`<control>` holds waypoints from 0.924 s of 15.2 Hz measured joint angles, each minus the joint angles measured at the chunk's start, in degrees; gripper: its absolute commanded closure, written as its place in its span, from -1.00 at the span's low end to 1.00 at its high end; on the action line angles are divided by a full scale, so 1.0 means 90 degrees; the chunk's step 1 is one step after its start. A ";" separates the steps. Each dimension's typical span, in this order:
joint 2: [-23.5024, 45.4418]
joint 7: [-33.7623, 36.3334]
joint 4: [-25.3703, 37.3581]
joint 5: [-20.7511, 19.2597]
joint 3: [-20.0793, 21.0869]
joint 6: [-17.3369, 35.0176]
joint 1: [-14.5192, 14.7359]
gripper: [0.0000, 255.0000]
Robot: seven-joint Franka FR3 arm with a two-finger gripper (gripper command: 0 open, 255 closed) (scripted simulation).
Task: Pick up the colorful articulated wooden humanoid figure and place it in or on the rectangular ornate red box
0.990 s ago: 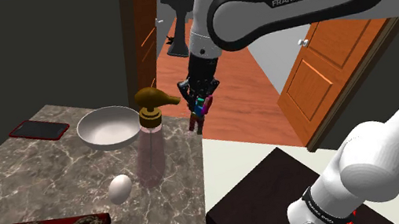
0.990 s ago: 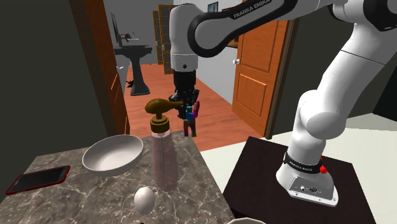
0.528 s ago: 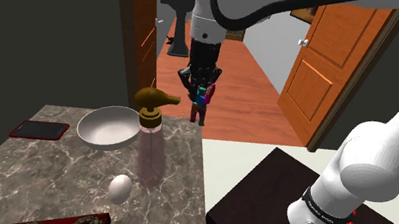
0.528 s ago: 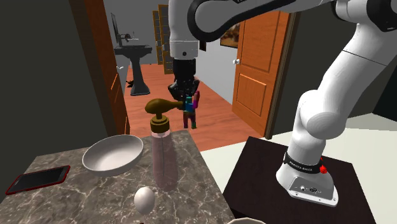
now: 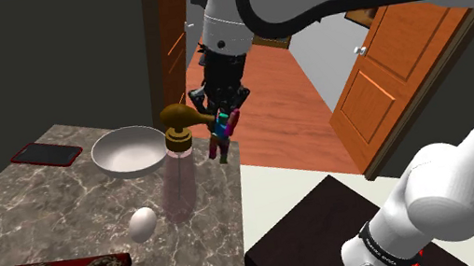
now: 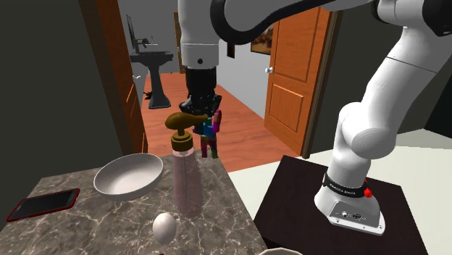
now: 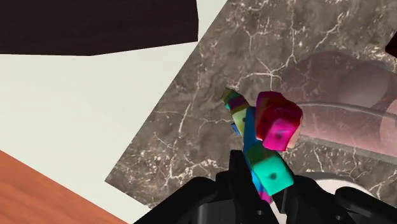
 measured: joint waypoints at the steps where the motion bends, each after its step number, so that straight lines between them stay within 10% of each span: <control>1: 0.0071 0.0166 0.0122 -0.0006 0.0105 -0.0040 0.0047 1.00; 14: 0.1717 0.2590 0.1888 -0.0726 0.1511 -0.0175 0.0759 1.00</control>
